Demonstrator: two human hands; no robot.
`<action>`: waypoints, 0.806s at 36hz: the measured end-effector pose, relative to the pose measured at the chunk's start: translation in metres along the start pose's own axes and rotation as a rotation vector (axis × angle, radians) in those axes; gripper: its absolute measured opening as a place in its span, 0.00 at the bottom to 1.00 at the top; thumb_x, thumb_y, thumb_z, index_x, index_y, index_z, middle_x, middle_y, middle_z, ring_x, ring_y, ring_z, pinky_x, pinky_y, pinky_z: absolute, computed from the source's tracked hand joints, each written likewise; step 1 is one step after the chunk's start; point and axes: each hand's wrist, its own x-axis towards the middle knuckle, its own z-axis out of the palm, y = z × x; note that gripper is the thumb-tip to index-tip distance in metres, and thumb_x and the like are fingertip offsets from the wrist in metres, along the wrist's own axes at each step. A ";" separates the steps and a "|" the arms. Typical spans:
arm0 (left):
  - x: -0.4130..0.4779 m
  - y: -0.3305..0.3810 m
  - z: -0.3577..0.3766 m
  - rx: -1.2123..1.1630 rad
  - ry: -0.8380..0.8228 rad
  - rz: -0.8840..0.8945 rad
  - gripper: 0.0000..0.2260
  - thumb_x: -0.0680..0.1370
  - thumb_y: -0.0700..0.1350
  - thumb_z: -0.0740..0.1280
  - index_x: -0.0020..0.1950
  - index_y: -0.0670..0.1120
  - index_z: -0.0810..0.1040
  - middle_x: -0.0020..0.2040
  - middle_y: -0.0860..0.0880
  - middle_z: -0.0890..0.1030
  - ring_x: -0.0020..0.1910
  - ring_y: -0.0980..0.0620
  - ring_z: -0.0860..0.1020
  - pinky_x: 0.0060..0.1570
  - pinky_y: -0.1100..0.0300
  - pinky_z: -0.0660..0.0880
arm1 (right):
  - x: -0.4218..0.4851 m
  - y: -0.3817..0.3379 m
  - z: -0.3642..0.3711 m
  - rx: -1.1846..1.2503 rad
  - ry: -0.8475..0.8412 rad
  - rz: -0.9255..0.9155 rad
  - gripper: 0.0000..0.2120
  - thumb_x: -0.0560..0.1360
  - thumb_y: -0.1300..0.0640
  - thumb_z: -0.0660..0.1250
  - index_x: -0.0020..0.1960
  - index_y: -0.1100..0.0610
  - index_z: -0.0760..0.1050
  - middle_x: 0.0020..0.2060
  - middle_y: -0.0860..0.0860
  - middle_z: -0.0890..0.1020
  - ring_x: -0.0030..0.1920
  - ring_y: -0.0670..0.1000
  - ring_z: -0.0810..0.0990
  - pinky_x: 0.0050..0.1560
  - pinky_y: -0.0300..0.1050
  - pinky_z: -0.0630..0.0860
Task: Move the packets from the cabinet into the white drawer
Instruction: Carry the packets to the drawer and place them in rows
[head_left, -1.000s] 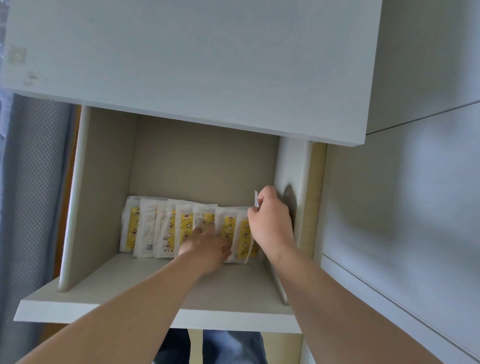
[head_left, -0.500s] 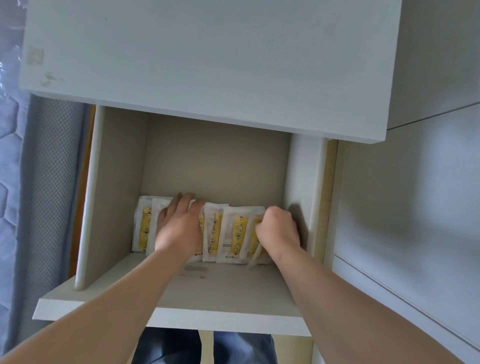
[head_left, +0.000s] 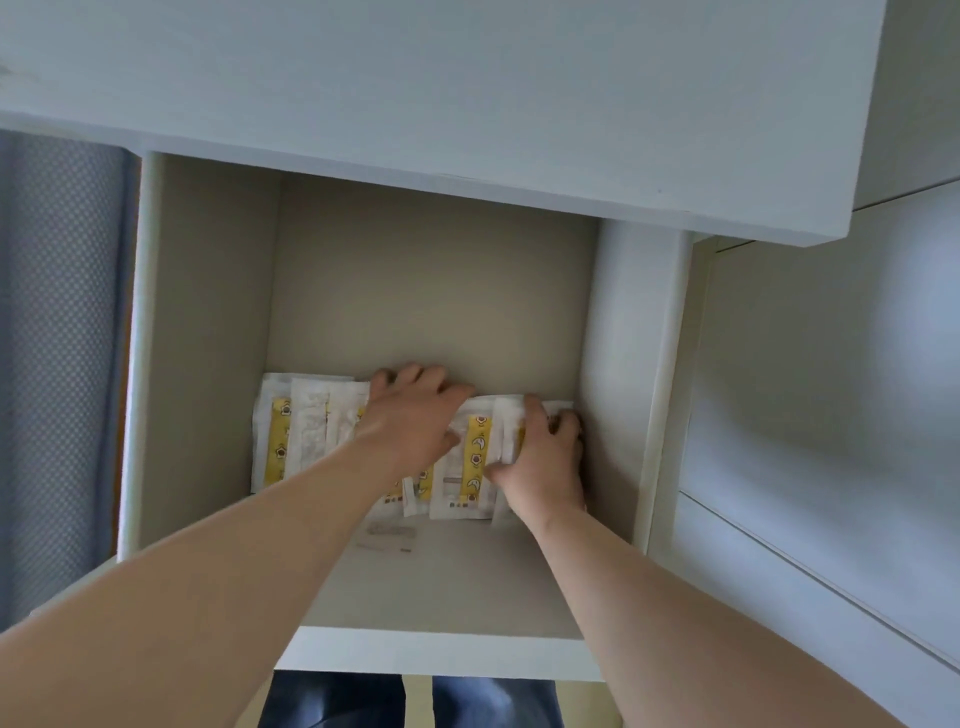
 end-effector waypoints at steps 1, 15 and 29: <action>0.001 -0.002 -0.002 -0.002 -0.007 -0.002 0.23 0.79 0.54 0.60 0.74 0.57 0.59 0.67 0.50 0.65 0.68 0.48 0.60 0.67 0.51 0.57 | -0.001 0.000 0.001 0.005 -0.004 -0.003 0.37 0.70 0.55 0.71 0.74 0.48 0.56 0.68 0.56 0.57 0.66 0.59 0.64 0.63 0.47 0.68; -0.013 -0.016 0.001 0.095 -0.015 -0.009 0.27 0.79 0.51 0.60 0.76 0.52 0.54 0.75 0.53 0.57 0.75 0.50 0.52 0.72 0.49 0.49 | -0.002 -0.012 0.001 -0.124 -0.103 -0.109 0.46 0.67 0.46 0.75 0.75 0.49 0.52 0.70 0.54 0.52 0.66 0.60 0.64 0.59 0.47 0.71; -0.011 0.035 0.024 0.083 0.045 -0.112 0.32 0.78 0.46 0.62 0.77 0.51 0.48 0.72 0.51 0.61 0.72 0.48 0.59 0.70 0.37 0.42 | 0.006 0.002 -0.012 -0.484 -0.020 -0.343 0.34 0.77 0.59 0.62 0.77 0.51 0.47 0.74 0.53 0.55 0.74 0.58 0.53 0.69 0.52 0.59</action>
